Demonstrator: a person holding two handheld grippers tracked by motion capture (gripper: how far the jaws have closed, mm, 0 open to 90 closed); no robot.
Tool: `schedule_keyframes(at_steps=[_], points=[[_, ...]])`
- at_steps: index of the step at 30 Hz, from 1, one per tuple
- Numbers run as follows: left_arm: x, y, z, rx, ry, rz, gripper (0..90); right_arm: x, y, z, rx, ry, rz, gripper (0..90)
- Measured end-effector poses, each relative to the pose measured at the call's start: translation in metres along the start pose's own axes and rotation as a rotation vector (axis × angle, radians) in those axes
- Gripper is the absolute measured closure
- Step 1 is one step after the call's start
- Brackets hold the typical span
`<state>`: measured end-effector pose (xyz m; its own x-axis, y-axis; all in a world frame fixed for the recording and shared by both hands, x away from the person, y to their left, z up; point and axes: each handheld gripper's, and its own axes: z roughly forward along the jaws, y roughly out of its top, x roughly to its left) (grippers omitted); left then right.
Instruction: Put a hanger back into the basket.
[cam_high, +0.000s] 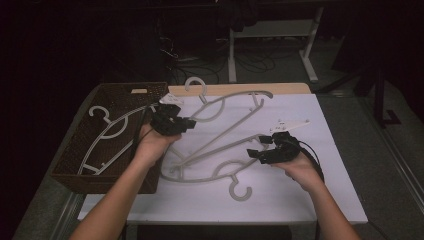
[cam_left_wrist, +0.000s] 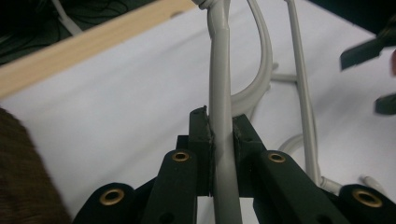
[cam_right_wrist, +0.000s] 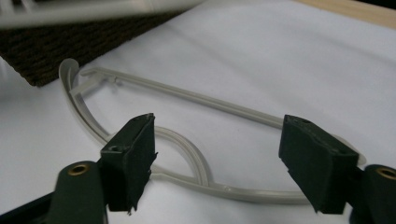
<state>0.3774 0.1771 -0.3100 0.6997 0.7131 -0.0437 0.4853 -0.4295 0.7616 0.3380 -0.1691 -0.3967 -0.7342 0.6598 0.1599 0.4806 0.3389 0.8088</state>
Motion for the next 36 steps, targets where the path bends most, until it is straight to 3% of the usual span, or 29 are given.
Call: schedule_keyframes(at_steps=[6, 8, 9, 10, 12, 23, 31, 36], points=[[0.026, 0.017, -0.042, -0.03, 0.047, 0.002, 81.8, -0.001, -0.001, 0.006, 0.025, -0.003, -0.007, 20.0], [0.044, 0.018, -0.062, -0.036, 0.088, 0.01, 81.8, -0.001, -0.001, 0.006, 0.024, -0.004, -0.008, 19.2], [0.044, 0.018, -0.062, -0.036, 0.088, 0.01, 81.8, -0.001, -0.001, 0.006, 0.024, -0.004, -0.007, 18.7], [0.057, 0.015, -0.074, -0.042, 0.112, 0.007, 81.8, -0.001, -0.001, 0.006, 0.023, -0.004, -0.006, 18.4], [0.063, 0.013, -0.08, -0.045, 0.12, -0.003, 81.8, -0.002, -0.001, 0.006, 0.021, -0.005, -0.005, 18.2], [0.125, -0.018, -0.125, -0.055, 0.23, -0.059, 81.8, -0.002, -0.001, 0.008, 0.028, -0.016, -0.007, 17.7], [0.161, -0.057, -0.142, -0.028, 0.296, -0.09, 81.9, -0.003, -0.001, 0.008, 0.032, -0.019, -0.007, 17.8], [0.172, -0.073, -0.148, -0.006, 0.32, -0.105, 81.9, -0.003, -0.001, 0.009, 0.034, -0.021, -0.006, 17.8]])
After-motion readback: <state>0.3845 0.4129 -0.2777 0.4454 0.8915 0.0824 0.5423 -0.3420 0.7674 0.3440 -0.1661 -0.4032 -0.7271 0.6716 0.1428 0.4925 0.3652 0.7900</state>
